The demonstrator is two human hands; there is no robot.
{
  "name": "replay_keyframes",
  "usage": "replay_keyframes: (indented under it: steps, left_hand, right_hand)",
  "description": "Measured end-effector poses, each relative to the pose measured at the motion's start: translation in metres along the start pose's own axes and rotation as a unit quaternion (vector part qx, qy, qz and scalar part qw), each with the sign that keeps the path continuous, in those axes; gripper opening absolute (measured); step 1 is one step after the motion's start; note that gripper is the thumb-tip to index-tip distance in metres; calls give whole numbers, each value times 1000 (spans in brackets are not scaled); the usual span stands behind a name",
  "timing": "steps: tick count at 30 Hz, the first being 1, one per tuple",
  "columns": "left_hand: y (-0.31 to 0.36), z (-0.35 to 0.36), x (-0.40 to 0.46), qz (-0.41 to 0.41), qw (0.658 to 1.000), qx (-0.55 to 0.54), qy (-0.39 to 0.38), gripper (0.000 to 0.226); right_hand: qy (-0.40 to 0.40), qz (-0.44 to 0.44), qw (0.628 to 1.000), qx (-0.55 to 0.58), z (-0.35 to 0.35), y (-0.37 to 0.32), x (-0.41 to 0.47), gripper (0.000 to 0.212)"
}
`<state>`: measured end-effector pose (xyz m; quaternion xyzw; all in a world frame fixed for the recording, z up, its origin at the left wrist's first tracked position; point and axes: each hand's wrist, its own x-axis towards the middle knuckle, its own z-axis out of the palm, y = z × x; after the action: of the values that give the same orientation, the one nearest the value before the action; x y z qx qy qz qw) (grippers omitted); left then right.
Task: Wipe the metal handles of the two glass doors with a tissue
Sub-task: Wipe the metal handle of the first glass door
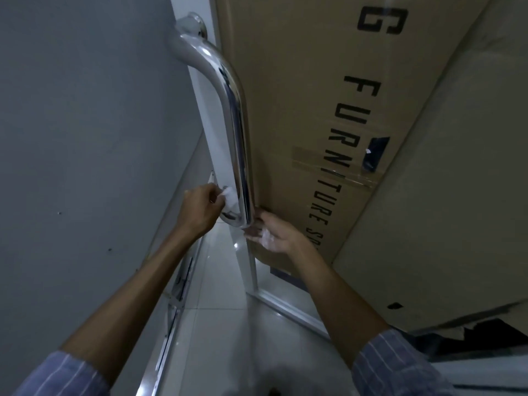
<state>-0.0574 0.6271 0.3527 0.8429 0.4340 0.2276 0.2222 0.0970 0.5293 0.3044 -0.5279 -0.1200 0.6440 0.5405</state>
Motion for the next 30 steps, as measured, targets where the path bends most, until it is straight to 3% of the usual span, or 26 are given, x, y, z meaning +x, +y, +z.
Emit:
replay_keyframes:
  steps: [5, 8, 13, 18, 23, 30]
  left_hand:
    - [-1, 8, 16, -95, 995, -5, 8, 26]
    - [2, 18, 18, -123, 992, -5, -5, 25]
    - [8, 25, 23, -160, 987, 16, 22, 25]
    - [8, 27, 25, -132, 991, 20, 5, 19]
    - [5, 23, 26, -130, 991, 29, -5, 19]
    - [-10, 16, 27, -115, 993, -9, -37, 30]
  right_hand:
    - [3, 41, 999, 1, 2, -9, 21, 42]
    - [-11, 55, 998, -10, 5, -10, 25, 27]
    - [-33, 64, 997, -35, 4, -7, 17, 20]
    - [-16, 40, 999, -5, -4, -4, 19, 43]
    - [-34, -19, 999, -19, -4, -8, 20, 42]
    - [-87, -18, 994, -56, -3, -22, 30, 50]
